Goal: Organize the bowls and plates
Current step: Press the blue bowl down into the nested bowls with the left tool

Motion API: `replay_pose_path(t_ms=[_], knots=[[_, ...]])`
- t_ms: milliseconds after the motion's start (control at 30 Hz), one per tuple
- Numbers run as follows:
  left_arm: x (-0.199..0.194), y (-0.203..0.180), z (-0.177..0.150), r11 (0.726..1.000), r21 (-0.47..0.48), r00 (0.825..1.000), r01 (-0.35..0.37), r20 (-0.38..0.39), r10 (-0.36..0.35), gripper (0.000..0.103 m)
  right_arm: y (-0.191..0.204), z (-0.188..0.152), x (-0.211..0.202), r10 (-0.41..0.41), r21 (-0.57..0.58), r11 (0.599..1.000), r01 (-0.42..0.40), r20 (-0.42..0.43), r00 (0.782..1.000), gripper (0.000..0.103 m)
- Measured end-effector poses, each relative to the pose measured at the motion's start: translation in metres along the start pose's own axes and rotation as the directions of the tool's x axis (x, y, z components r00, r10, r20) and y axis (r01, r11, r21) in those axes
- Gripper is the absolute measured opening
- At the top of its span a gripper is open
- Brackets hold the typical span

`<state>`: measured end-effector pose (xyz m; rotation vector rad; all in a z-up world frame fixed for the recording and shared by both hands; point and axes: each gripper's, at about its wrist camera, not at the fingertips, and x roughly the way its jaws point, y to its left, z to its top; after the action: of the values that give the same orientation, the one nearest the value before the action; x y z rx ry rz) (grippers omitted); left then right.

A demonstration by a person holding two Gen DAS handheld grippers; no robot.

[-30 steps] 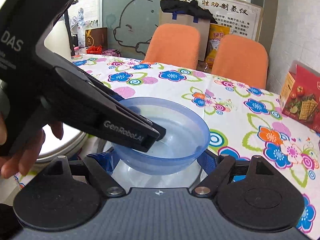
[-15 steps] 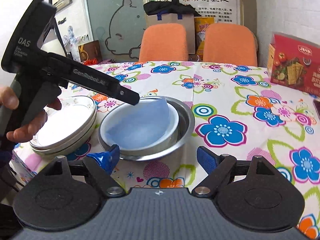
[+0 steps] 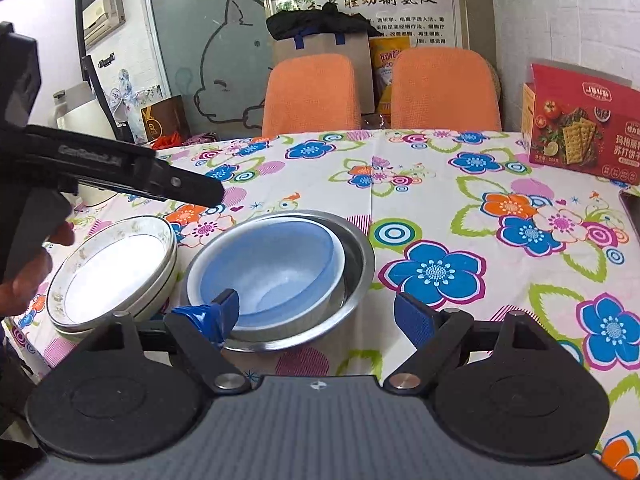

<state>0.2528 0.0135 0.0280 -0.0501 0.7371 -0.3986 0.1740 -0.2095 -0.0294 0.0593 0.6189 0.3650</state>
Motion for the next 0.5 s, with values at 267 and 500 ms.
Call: replay_pose_path(t_ms=[267, 500], knots=[[-0.001, 0.004, -0.005, 0.999, -0.047, 1.000, 0.003, -0.010, -0.004, 0.095, -0.001, 0.011, -0.005, -0.013, 0.039, 0.999, 0.012, 0.039, 0.999, 0.072], [-0.003, 0.003, -0.014, 0.998, -0.065, 1.000, 0.002, -0.016, -0.004, 0.095, 0.006, 0.017, -0.003, -0.049, 0.025, 0.999, 0.048, 0.037, 0.998, 0.072]])
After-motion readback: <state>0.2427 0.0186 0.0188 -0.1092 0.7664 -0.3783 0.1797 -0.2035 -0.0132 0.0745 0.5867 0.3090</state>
